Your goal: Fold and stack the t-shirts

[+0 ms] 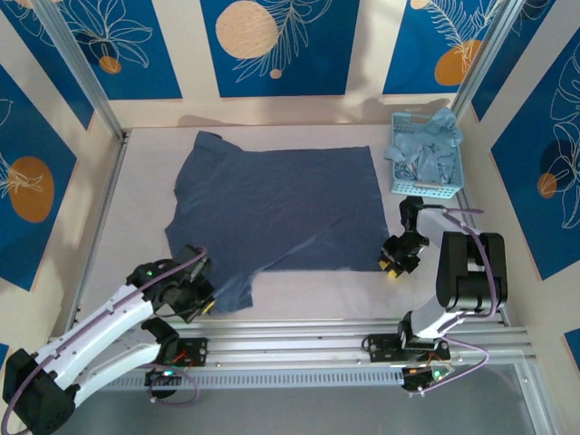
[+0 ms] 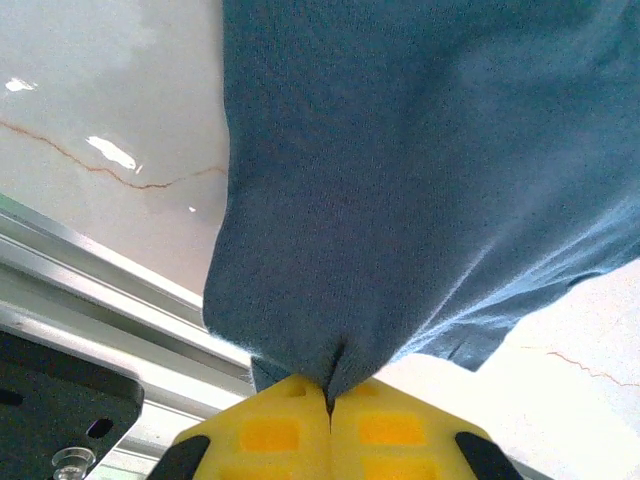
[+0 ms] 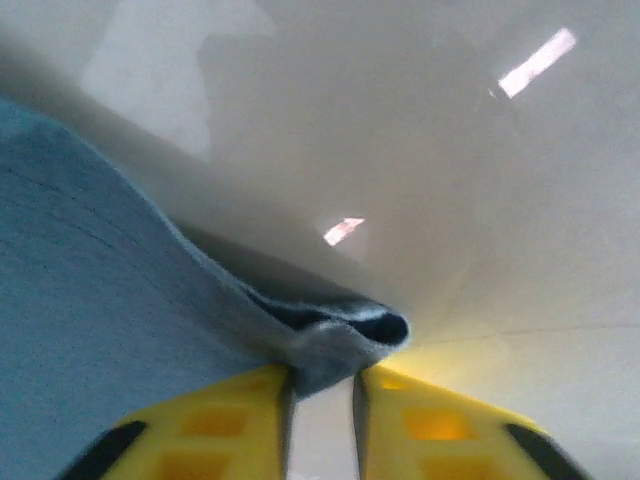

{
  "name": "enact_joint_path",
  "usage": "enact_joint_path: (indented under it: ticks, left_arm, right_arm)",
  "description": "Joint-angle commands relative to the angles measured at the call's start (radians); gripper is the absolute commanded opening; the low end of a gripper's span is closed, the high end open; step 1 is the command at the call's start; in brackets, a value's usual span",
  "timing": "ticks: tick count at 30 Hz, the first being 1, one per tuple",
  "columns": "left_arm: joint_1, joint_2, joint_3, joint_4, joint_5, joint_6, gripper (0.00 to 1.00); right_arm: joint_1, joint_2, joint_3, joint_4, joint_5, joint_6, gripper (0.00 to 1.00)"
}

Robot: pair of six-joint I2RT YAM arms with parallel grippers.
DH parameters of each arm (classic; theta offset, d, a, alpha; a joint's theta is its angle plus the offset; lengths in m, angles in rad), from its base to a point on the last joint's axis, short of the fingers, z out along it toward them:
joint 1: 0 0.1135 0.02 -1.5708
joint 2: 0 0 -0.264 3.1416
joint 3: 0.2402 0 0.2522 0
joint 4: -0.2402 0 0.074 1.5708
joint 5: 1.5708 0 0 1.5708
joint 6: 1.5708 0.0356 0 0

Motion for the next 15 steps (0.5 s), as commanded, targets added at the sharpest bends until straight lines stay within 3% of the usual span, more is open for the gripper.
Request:
enact_joint_path:
  ticks: [1,4,11,15]
  left_arm:
    - [-0.008,-0.008,0.050,-0.223,-0.032,-0.148,0.00]
    - [-0.007,-0.022,0.076,-0.263,-0.011,-0.150,0.00]
    - [-0.012,-0.057,0.135,-0.361,0.039,-0.124,0.00]
    - [-0.014,-0.054,0.188,-0.355,-0.006,-0.068,0.00]
  right_arm:
    - [0.025,0.015,0.008,0.004,0.020,0.012,0.11]
    - [0.053,-0.048,0.004,-0.036,0.046,0.019,0.00]
    - [0.105,-0.249,-0.032,-0.183,0.058,0.044,0.00]
    - [0.165,-0.292,-0.001,-0.227,0.016,0.118,0.00]
